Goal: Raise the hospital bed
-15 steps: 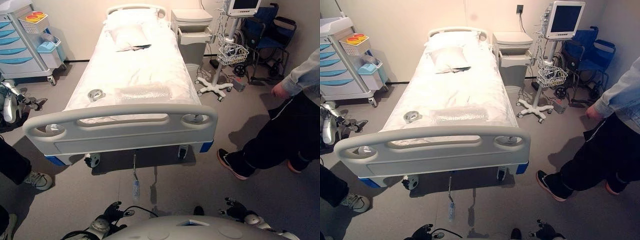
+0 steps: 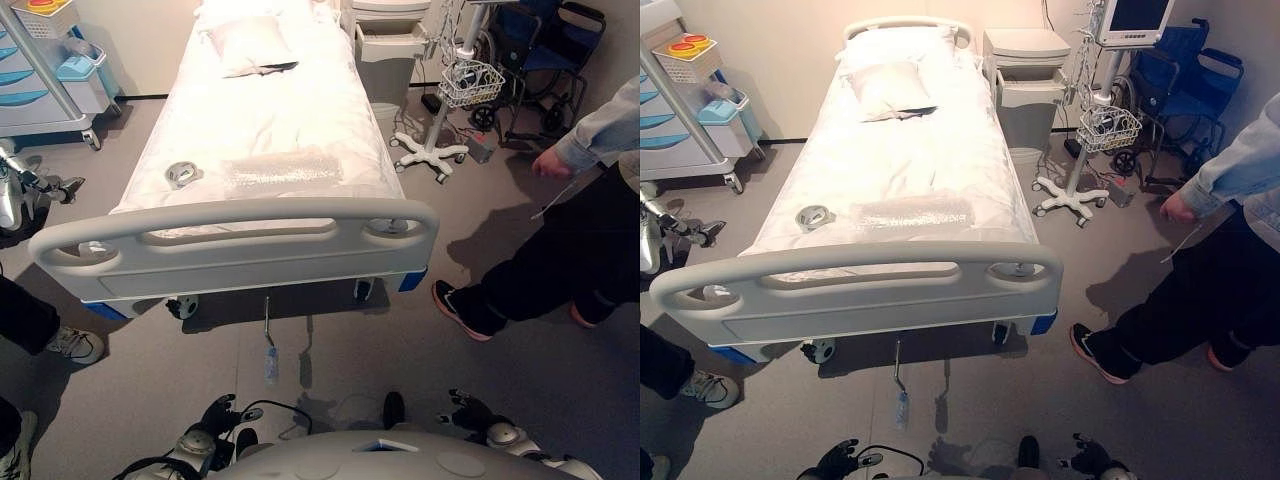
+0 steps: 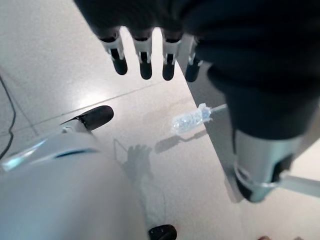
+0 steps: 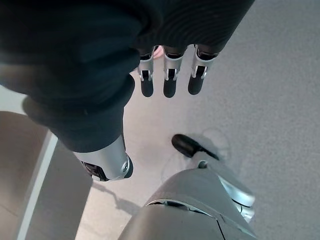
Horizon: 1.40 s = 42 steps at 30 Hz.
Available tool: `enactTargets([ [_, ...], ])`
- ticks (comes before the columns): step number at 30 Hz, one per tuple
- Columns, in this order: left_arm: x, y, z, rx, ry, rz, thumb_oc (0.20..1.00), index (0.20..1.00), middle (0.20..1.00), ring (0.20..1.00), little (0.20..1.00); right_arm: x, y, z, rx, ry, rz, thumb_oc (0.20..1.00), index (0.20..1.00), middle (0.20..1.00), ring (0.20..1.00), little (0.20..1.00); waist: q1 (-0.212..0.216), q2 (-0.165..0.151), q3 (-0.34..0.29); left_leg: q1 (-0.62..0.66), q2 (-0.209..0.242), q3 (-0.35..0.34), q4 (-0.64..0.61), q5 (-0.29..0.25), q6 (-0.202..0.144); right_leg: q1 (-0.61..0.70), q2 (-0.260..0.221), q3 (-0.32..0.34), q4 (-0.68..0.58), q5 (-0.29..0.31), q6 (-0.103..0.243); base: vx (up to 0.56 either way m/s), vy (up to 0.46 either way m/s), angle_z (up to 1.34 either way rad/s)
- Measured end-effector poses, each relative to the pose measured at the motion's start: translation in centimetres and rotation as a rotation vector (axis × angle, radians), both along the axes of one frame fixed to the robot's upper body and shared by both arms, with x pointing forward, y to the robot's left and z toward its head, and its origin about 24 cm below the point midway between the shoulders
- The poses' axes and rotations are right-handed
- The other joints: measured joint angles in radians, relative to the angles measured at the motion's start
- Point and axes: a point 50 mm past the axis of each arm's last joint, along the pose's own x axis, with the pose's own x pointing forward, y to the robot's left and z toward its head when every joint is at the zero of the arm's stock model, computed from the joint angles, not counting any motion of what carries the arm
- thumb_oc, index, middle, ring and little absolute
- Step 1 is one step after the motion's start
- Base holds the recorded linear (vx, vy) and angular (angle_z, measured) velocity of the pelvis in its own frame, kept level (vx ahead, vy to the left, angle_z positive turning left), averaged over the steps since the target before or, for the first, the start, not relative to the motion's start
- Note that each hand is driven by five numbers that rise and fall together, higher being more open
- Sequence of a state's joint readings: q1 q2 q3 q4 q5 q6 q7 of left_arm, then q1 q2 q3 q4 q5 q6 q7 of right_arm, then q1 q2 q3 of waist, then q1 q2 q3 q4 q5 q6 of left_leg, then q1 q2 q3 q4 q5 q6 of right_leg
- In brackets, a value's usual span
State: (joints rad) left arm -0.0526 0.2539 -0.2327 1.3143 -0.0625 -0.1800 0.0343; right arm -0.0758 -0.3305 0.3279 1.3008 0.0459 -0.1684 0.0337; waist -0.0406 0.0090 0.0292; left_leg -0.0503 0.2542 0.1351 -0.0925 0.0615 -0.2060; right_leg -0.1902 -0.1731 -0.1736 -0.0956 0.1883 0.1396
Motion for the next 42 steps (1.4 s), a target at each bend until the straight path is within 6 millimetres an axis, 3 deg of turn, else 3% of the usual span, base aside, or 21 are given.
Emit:
enactTargets([
  [4, 2.9, 0.5, 1.0, 0.026, -0.084, 0.008, 1.0, 1.0, 1.0, 1.0, 1.0, 3.8, 0.6, 1.2, -0.003, -0.107, 0.05, 1.0, 1.0, 1.0, 1.0, 1.0, -0.001, -0.021, 0.099, -0.072, -0.003, -0.003, 0.03, 0.007, 0.011, -0.072, 0.004, 0.021, 0.006, 0.031, -0.002, -0.14, -0.005, -0.06],
  [7, 6.2, 0.7, 2.3, 0.051, -0.172, 0.003, 1.0, 1.0, 1.0, 1.0, 1.0, 7.5, 1.0, 2.9, -0.02, -0.209, 0.094, 1.0, 1.0, 1.0, 1.0, 1.0, -0.005, -0.03, 0.186, -0.139, -0.003, -0.01, 0.049, 0.009, 0.012, -0.132, 0.008, 0.027, 0.007, 0.048, -0.007, -0.08, 0.004, -0.03],
  [12, 9.8, 0.9, 4.3, 0.084, -0.29, -0.018, 1.0, 1.0, 1.0, 1.0, 1.0, 11.4, 1.7, 5.2, -0.023, -0.354, 0.123, 1.0, 1.0, 1.0, 1.0, 1.0, -0.027, -0.038, 0.242, -0.191, 0.002, -0.012, 0.052, 0.009, 0.012, -0.18, 0.012, 0.027, 0.007, 0.048, -0.008, -0.1, 0.0, -0.01],
  [18, 14.6, 2.2, 8.1, 0.138, -0.462, 0.009, 1.0, 1.0, 1.0, 1.0, 1.0, 15.4, 2.4, 8.5, -0.05, -0.525, 0.187, 1.0, 1.0, 1.0, 1.0, 1.0, -0.045, -0.067, 0.34, -0.279, 0.006, -0.017, 0.084, 0.012, 0.007, -0.272, 0.016, 0.039, 0.034, 0.057, -0.018, -0.1, -0.017, -0.04],
  [22, 15.7, 2.6, 9.1, 0.148, -0.504, 0.038, 1.0, 1.0, 1.0, 1.0, 1.0, 16.7, 2.6, 9.8, -0.054, -0.588, 0.191, 1.0, 1.0, 1.0, 1.0, 1.0, -0.057, -0.071, 0.347, -0.311, 0.006, -0.025, 0.084, 0.009, 0.01, -0.305, 0.016, 0.039, 0.037, 0.056, -0.019, -0.1, 0.002, 0.01],
  [27, 19.8, 4.4, 14.1, 0.223, -0.673, 0.045, 1.0, 1.0, 1.0, 1.0, 1.0, 19.5, 3.3, 13.3, -0.072, -0.741, 0.242, 1.0, 1.0, 1.0, 1.0, 1.0, -0.064, -0.087, 0.388, -0.46, 0.006, -0.041, 0.137, 0.016, 0.001, -0.443, 0.014, 0.045, 0.077, 0.068, -0.032, -0.09, -0.013, 0.01],
  [35, 23.0, 4.8, 18.8, 0.264, -0.821, 0.053, 1.0, 1.0, 1.0, 1.0, 1.0, 22.3, 4.4, 17.6, -0.049, -0.92, 0.255, 1.0, 1.0, 1.0, 1.0, 1.0, -0.083, -0.088, 0.479, -0.579, 0.009, -0.071, 0.17, 0.026, -0.015, -0.543, 0.014, 0.036, 0.1, 0.075, -0.038, -0.04, -0.018, 0.04],
  [42, 23.3, 5.3, 19.8, 0.287, -0.857, 0.072, 1.0, 1.0, 1.0, 1.0, 1.0, 22.6, 5.2, 18.9, -0.028, -0.984, 0.286, 1.0, 1.0, 1.0, 1.0, 1.0, -0.087, -0.091, 0.485, -0.614, 0.009, -0.076, 0.164, 0.026, -0.015, -0.579, 0.015, 0.031, 0.1, 0.073, -0.038, -0.01, -0.004, 0.0],
])
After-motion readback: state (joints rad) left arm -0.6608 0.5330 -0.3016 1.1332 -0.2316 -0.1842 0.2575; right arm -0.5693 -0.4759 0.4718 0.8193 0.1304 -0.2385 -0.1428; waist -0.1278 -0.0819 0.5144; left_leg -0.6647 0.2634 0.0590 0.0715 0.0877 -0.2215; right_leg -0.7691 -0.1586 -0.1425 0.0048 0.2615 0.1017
